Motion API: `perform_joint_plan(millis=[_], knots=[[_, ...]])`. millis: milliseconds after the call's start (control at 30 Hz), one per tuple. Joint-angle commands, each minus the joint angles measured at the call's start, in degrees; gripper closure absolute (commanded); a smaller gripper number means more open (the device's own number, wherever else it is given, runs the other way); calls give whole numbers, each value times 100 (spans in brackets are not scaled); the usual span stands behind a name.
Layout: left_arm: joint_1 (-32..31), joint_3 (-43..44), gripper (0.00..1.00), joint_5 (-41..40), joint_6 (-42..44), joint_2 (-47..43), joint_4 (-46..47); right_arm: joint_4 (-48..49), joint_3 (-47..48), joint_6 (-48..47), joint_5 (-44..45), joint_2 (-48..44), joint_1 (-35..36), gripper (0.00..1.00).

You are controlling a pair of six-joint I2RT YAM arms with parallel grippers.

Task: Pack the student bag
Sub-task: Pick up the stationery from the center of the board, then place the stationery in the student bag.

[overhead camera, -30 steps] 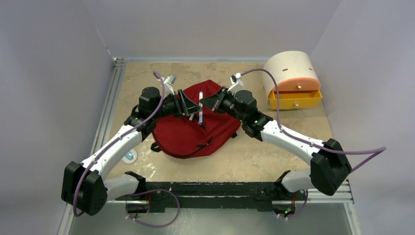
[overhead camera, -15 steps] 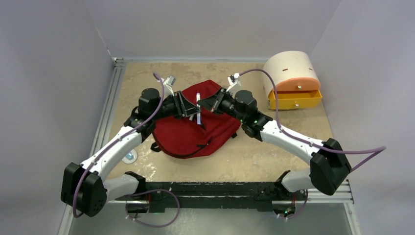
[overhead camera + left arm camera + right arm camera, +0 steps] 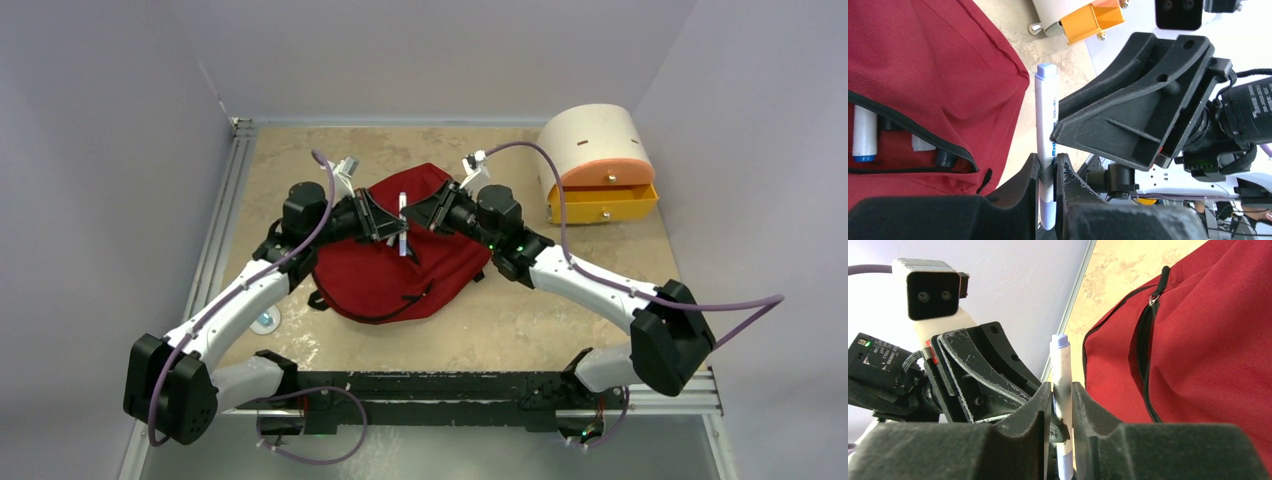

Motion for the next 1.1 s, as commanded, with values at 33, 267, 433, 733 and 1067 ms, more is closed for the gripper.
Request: perform_joint_plan(millis=[33, 267, 433, 733, 1067], knots=[[31, -61, 100, -577, -51, -209, -189, -36, 212, -416, 339, -209, 28, 72], [32, 171, 100, -2325, -102, -428, -2107, -486, 331, -1202, 734, -202, 67, 68], [31, 173, 100, -2875, -62, -756, -2568, -1281, 895, -2256, 1148, 218, 313, 61], [28, 106, 100, -3129, -72, -1038, -2719, -2595, 2044, -3852, 2050, 1210, 838, 48], [30, 130, 100, -3106, -75, -1025, -2745, -3090, 2329, -4121, 3138, 1612, 1366, 45]])
